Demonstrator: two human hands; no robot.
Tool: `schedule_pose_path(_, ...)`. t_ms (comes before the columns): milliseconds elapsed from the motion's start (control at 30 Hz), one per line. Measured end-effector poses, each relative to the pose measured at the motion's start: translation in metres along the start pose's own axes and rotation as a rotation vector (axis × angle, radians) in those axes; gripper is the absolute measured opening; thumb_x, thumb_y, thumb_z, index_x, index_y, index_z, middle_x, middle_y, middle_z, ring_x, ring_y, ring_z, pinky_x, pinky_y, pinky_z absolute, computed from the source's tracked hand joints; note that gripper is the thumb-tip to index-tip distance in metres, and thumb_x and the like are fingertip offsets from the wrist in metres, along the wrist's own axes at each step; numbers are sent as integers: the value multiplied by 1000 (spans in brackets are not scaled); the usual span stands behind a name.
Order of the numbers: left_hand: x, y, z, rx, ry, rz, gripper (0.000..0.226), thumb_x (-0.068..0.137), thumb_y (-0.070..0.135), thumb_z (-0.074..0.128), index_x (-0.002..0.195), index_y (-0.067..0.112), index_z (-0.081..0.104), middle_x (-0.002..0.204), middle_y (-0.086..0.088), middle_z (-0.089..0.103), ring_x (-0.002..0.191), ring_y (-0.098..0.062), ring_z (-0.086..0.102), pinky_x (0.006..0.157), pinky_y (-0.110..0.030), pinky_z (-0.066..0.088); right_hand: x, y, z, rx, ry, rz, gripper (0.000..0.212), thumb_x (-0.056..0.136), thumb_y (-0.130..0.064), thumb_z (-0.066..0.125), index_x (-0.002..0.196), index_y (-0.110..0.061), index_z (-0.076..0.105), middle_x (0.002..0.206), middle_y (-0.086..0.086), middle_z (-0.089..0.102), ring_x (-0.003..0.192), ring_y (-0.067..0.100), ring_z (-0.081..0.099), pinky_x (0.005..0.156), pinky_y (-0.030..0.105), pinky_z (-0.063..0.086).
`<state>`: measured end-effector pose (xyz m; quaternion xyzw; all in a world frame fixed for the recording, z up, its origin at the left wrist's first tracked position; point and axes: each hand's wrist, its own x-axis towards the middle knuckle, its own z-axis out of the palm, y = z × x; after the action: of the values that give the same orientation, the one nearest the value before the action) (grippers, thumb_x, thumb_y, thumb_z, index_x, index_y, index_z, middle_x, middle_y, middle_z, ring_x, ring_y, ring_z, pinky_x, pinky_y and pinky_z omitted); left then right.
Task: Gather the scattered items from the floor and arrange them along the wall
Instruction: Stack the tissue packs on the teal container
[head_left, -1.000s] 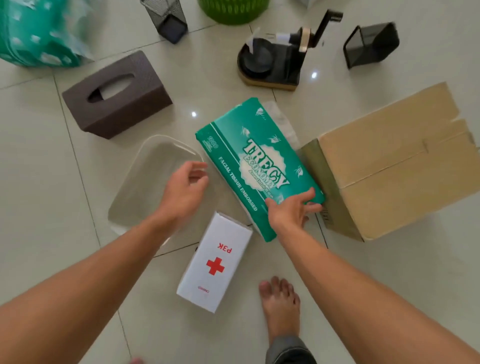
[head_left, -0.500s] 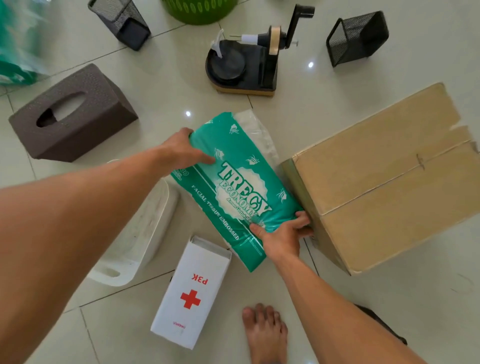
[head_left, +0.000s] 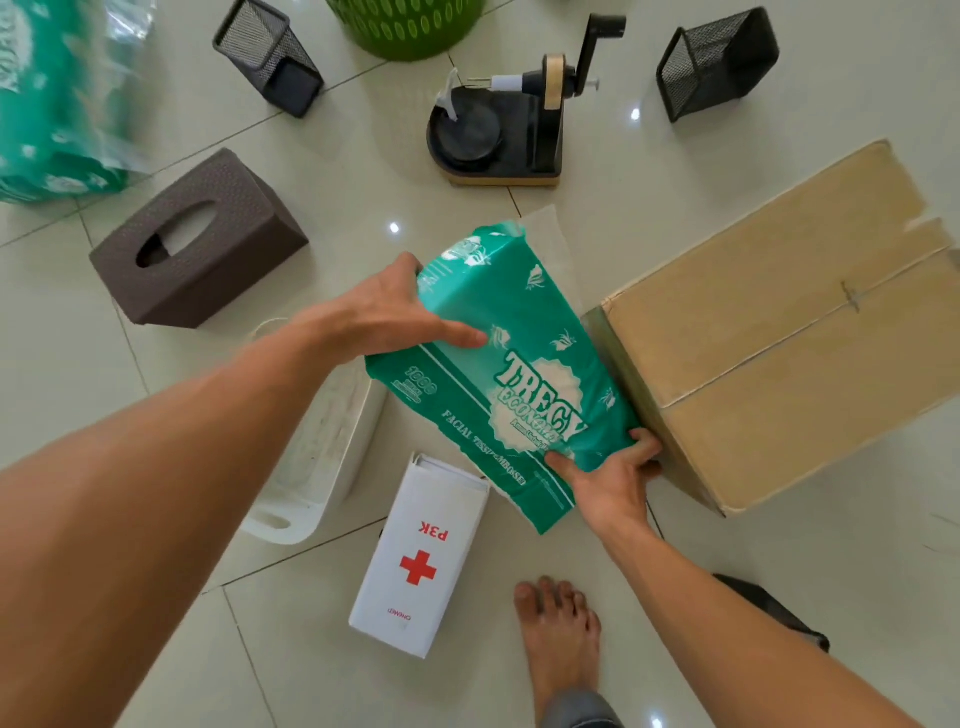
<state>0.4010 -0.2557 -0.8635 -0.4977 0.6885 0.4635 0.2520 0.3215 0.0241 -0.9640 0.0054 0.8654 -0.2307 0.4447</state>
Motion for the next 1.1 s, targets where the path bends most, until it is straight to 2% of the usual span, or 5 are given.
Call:
schedule_pose_path(133,-41,2,10,-22,88,76,76,61,54,88,116,24,45,97,5,67,78,-11,70,62,-26,55,-19,6,-26,2,-141,-60,104,79,-26,86,147,-13,9,153,20,29,124,30,52,101,37,41)
schedule_pose_path(267,-90,-10,20,-154,146,71,71,62,48,89,114,25,46,99,5,67,79,-13,70,69,-35,60,-51,-1,-62,24,-347,-81,93,92,-18,73,152,-17,2,153,6,36,89,-5,59,90,29,40)
schedule_pose_path(467,-153,-52,22,-512,258,9,61,67,33,89,115,23,52,101,0,70,69,-15,74,55,-26,58,-84,-23,-94,-60,-446,-196,93,92,-43,69,157,-32,2,163,-1,28,140,20,43,114,46,39)
schedule_pose_path(633,-201,-115,15,-851,226,27,73,56,42,93,119,27,59,103,-4,75,83,-25,76,69,-37,61,-109,-49,-93,87,-529,-213,76,84,-50,73,146,-18,41,125,-11,66,107,8,67,86,23,56)
schedule_pose_path(1100,-378,-358,27,-1335,549,73,90,55,55,89,131,18,57,121,-10,71,104,-33,71,75,-39,61,-252,-102,69,57,-751,-456,89,64,-58,87,137,-20,53,125,12,70,107,36,71,88,53,59)
